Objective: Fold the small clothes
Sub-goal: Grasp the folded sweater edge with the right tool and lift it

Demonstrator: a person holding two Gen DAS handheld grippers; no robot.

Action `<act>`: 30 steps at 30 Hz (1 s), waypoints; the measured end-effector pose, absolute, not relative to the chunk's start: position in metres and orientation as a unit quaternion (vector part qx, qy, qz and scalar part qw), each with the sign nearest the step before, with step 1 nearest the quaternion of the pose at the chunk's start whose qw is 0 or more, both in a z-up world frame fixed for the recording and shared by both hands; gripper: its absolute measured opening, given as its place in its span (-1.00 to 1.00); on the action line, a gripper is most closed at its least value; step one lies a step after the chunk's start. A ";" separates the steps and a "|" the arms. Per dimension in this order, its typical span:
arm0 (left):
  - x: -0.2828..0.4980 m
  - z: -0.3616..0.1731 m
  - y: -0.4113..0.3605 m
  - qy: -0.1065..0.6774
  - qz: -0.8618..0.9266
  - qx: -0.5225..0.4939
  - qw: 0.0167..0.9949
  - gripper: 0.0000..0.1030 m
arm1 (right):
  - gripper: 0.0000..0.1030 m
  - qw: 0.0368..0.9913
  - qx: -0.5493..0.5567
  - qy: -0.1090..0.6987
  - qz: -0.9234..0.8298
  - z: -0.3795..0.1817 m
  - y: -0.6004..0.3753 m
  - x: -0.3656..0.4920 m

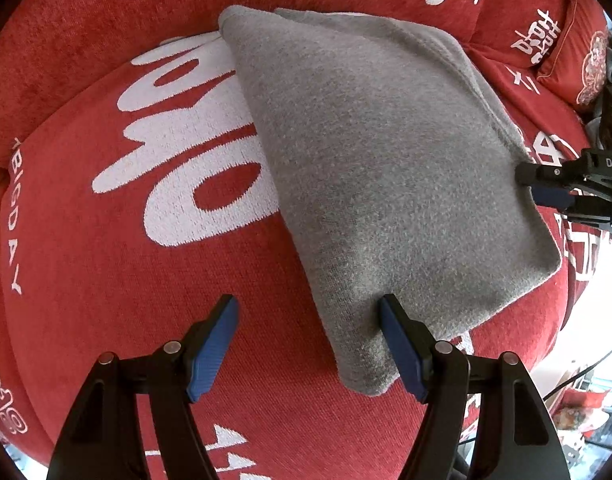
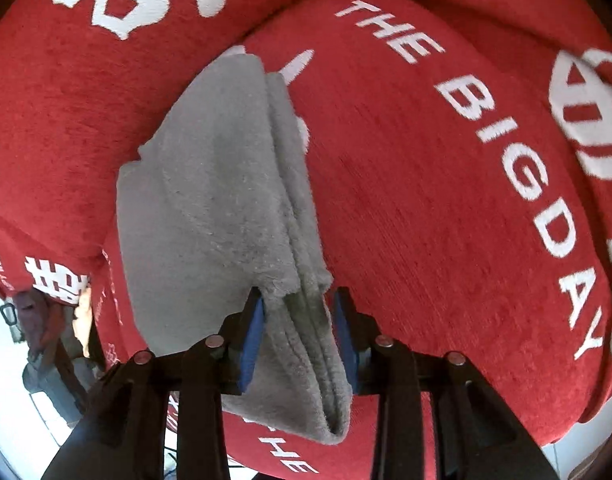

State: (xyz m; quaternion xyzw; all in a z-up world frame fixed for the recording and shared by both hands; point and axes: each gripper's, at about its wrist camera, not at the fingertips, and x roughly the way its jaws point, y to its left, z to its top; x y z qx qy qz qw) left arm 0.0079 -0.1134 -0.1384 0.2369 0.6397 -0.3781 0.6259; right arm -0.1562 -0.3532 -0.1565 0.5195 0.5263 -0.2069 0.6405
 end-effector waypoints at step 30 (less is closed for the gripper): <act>0.063 -0.163 -0.137 0.730 -0.418 0.045 0.539 0.42 | 0.07 0.649 0.581 0.486 -0.070 -0.181 -0.417 -0.138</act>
